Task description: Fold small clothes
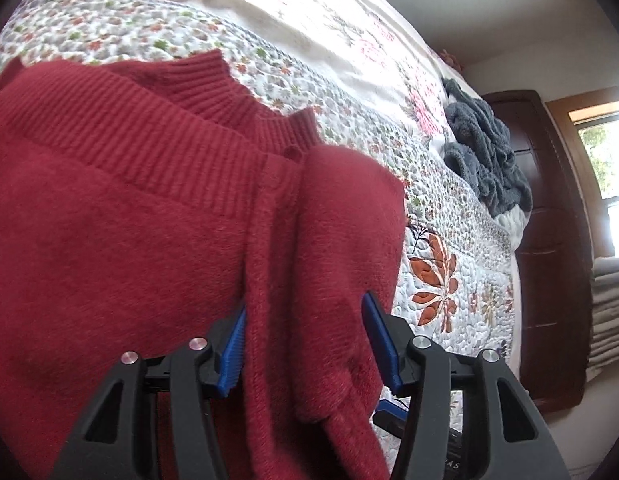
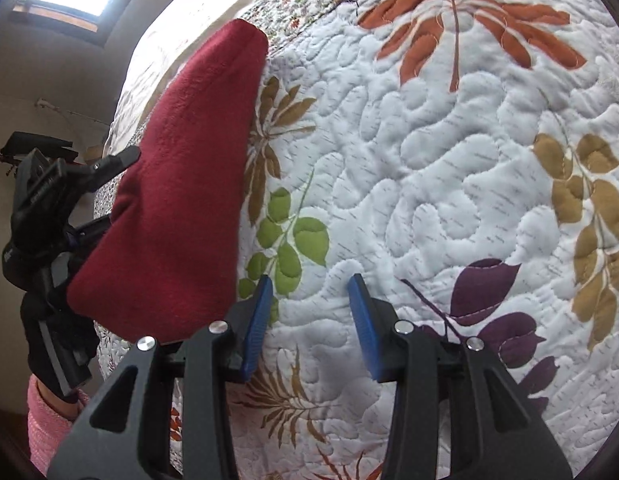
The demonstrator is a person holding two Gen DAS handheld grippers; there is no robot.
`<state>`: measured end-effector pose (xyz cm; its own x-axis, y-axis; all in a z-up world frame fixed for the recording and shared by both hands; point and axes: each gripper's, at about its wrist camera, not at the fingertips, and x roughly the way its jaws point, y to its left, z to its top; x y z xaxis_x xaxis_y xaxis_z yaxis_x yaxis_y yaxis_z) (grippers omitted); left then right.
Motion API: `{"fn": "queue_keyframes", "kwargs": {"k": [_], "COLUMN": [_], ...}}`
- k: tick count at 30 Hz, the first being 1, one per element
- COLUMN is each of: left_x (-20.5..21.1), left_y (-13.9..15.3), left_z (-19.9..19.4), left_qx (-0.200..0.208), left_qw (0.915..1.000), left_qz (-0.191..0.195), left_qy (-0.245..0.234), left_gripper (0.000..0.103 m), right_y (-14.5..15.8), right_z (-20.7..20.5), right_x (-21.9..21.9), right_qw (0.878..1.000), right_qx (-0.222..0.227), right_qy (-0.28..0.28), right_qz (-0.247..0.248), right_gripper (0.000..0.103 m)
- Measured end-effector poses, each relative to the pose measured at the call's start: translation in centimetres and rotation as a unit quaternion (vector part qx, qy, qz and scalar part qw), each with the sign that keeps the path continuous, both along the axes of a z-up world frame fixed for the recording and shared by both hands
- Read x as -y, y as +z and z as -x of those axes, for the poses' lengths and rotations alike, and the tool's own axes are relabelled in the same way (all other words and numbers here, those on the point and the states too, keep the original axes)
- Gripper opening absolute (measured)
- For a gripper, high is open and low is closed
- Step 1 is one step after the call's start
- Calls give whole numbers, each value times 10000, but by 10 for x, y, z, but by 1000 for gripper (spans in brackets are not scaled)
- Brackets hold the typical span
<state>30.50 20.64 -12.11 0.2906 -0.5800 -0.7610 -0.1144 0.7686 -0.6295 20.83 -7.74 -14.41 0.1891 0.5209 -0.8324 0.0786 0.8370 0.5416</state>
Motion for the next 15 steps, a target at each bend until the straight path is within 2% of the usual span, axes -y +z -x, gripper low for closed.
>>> {"fn": "queue_keyframes", "kwargs": {"k": [1, 2, 5, 8, 10, 15], "left_x": [4, 7, 15, 19, 18, -2], "left_y": [1, 2, 7, 21, 35, 61], "left_z": [0, 0, 3, 10, 17, 26], "left_qx": [26, 52, 183, 475, 741, 1093], "left_qw": [10000, 9998, 9988, 9972, 9958, 9932], "left_qz": [-83, -202, -449, -572, -536, -370], "left_qy": [-36, -74, -88, -40, -37, 120], "left_gripper": [47, 31, 19, 16, 15, 15], "right_y": [-1, -1, -1, -3, -2, 7], "right_z": [0, 0, 1, 1, 1, 4], "right_x": [0, 0, 0, 2, 2, 1], "right_qw": [10000, 10000, 10000, 10000, 10000, 10000], "right_qx": [4, 8, 2, -13, -16, 43], "right_qy": [-3, 3, 5, 0, -15, 0], "right_qz": [-4, 3, -9, -17, 1, 59], "right_gripper": [39, 39, 39, 39, 39, 40]}}
